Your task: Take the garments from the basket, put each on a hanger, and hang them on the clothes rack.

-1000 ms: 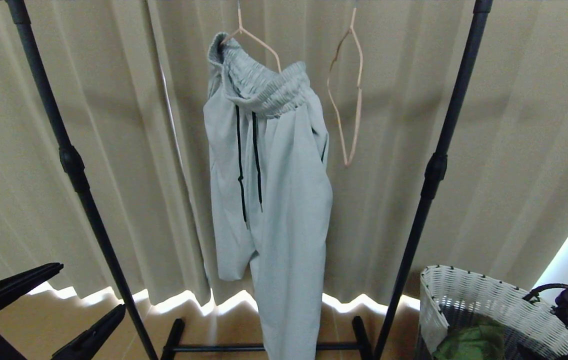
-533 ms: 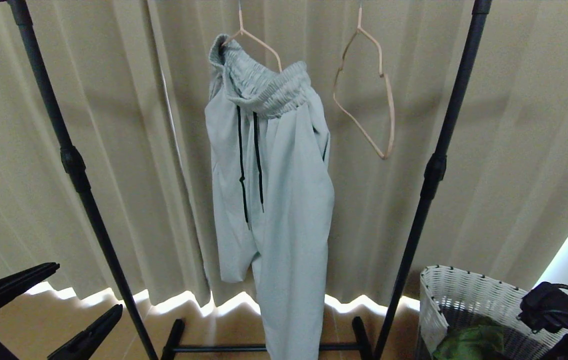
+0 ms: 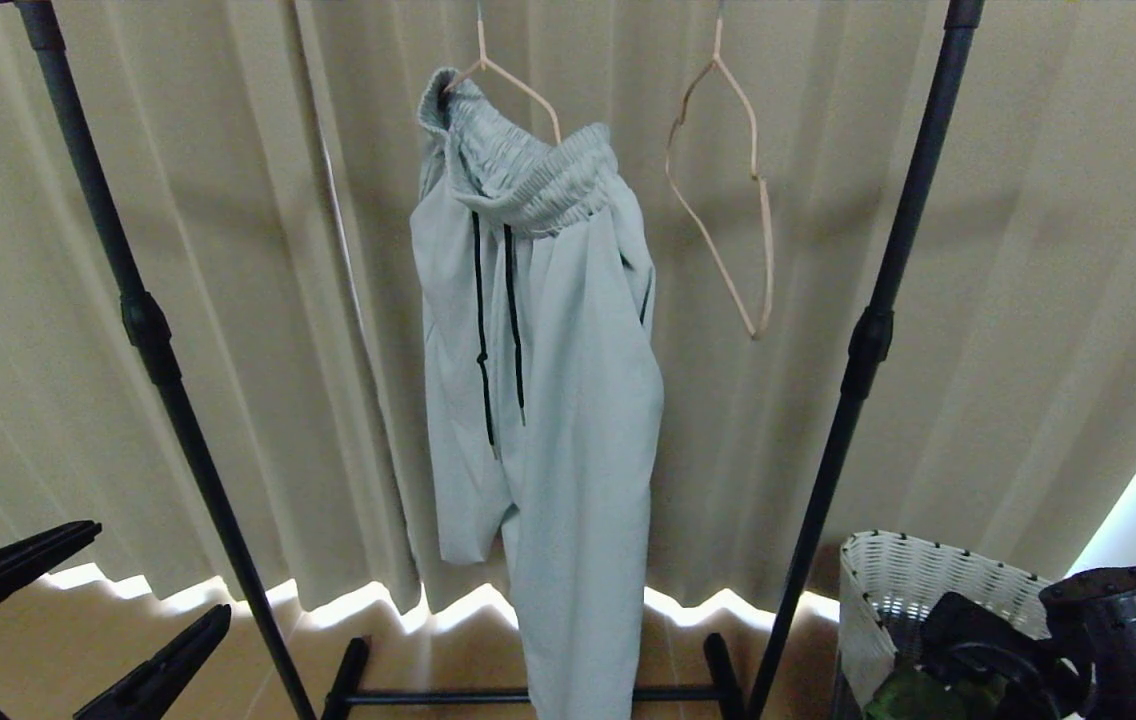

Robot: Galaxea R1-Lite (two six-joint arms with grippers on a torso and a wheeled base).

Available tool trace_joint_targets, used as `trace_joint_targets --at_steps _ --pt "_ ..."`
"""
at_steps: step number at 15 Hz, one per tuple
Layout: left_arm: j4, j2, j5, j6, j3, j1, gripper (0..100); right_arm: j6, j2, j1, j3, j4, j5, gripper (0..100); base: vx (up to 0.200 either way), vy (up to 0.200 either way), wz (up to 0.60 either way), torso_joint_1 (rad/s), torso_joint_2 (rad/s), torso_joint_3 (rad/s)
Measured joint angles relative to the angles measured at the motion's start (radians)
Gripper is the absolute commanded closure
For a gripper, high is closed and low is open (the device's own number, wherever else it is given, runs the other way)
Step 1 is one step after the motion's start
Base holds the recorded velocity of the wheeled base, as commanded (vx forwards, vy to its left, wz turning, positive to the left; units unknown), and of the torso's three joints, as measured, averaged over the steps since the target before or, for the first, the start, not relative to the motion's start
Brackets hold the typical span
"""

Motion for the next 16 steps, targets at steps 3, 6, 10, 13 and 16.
trace_joint_targets --at_steps 3,6,10,13,16 --pt "0.0 -0.004 0.0 -0.001 0.0 0.001 0 -0.001 0.095 0.027 0.001 -0.038 -0.022 0 0.0 0.0 0.0 0.0 0.0 0.0" --pt "0.0 -0.006 0.0 -0.001 -0.001 0.001 0 -0.001 0.19 0.048 -0.012 -0.084 -0.072 0 0.0 0.0 0.0 0.0 0.0 0.0" --pt "0.0 -0.007 0.0 -0.002 -0.001 0.001 0 -0.003 0.315 0.053 -0.016 -0.202 -0.146 0 0.0 0.0 0.0 0.0 0.0 0.0" --pt "0.0 -0.007 0.0 -0.002 -0.001 0.001 0 -0.003 0.362 0.052 -0.022 -0.22 -0.16 0 0.0 0.0 0.0 0.0 0.0 0.0" --pt "0.0 -0.007 0.0 -0.002 -0.001 0.001 0 -0.003 0.378 0.047 -0.029 -0.22 -0.176 100 0.0 0.0 0.0 0.0 0.0 0.0"
